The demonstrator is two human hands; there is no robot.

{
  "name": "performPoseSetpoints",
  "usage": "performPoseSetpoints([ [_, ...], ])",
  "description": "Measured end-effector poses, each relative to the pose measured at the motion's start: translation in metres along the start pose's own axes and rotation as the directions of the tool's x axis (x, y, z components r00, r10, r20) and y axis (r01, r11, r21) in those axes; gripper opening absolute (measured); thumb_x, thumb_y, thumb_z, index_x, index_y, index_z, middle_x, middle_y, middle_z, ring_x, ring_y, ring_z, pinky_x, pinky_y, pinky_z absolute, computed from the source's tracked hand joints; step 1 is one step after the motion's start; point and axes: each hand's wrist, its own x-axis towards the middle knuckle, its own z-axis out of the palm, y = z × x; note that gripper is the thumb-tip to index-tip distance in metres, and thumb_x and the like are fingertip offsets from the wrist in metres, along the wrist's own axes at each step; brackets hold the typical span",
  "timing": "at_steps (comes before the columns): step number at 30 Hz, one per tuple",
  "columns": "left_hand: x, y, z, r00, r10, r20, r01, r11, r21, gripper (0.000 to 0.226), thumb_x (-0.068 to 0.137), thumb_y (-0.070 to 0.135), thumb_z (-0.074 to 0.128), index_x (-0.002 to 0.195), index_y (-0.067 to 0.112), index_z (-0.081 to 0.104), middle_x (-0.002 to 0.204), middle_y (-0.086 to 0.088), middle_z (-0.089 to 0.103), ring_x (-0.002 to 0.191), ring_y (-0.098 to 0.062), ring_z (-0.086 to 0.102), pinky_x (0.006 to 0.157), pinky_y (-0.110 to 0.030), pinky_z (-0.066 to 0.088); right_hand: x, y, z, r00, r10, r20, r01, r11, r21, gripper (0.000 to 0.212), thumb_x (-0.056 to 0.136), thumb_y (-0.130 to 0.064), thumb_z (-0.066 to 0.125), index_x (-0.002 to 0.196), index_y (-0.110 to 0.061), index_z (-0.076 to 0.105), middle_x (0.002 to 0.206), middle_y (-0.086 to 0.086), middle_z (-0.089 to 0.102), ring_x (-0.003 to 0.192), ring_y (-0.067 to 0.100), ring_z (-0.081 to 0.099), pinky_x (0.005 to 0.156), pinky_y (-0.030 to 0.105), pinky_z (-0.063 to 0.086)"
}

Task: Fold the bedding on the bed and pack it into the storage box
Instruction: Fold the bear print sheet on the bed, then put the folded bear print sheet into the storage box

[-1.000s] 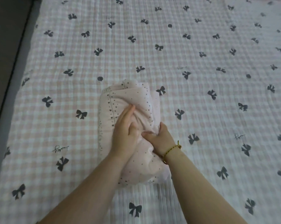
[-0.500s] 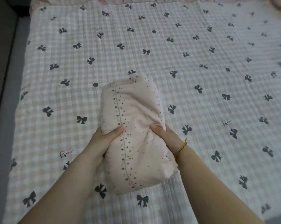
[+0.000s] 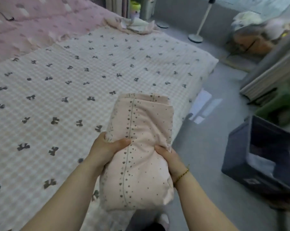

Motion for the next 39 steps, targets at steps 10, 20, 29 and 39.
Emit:
performPoseSetpoints([
  [10, -0.041, -0.013, 0.281, 0.916, -0.104, 0.386, -0.014, 0.956, 0.292, 0.058, 0.066, 0.024, 0.083, 0.109, 0.014, 0.046, 0.089, 0.001, 0.057, 0.076, -0.017, 0.055, 0.077, -0.032, 0.043, -0.131, -0.027, -0.232, 0.902, -0.112, -0.416, 0.244, 0.929, 0.279, 0.083, 0.031, -0.033, 0.077, 0.11, -0.017, 0.056, 0.105, 0.003, 0.066, 0.09, 0.017, 0.064, 0.059, 0.021, 0.054],
  [20, -0.071, -0.016, 0.531, 0.783, -0.178, 0.597, -0.139, 0.884, 0.447, 0.088, 0.029, 0.047, 0.079, 0.106, 0.02, 0.045, 0.091, 0.007, 0.056, 0.083, -0.014, 0.057, 0.062, -0.026, 0.045, -0.196, -0.081, -0.441, 0.797, -0.131, -0.589, 0.427, 0.812, 0.398, 0.055, 0.062, -0.019, 0.078, 0.11, -0.016, 0.052, 0.092, 0.003, 0.063, 0.082, 0.017, 0.059, 0.06, 0.026, 0.045],
  [29, -0.003, -0.022, 0.665, 0.727, -0.237, 0.644, -0.185, 0.836, 0.516, 0.026, 0.076, 0.011, 0.074, 0.08, 0.021, 0.051, 0.079, 0.004, 0.058, 0.07, -0.012, 0.056, 0.054, -0.023, 0.042, -0.146, -0.122, -0.545, 0.751, -0.06, -0.658, 0.482, 0.731, 0.483, 0.096, 0.044, -0.024, 0.077, 0.133, -0.012, 0.043, 0.096, 0.002, 0.059, 0.085, 0.017, 0.056, 0.063, 0.028, 0.044],
  [39, 0.177, 0.025, 0.814, 0.609, -0.392, 0.689, -0.354, 0.644, 0.679, 0.083, 0.048, 0.043, 0.08, 0.119, 0.011, 0.051, 0.107, -0.006, 0.062, 0.089, -0.021, 0.06, 0.064, -0.027, 0.047, -0.003, -0.224, -0.615, 0.705, 0.003, -0.71, 0.55, 0.629, 0.549, 0.105, 0.033, -0.039, 0.09, 0.126, -0.014, 0.049, 0.119, 0.009, 0.06, 0.105, 0.024, 0.056, 0.079, 0.03, 0.049],
])
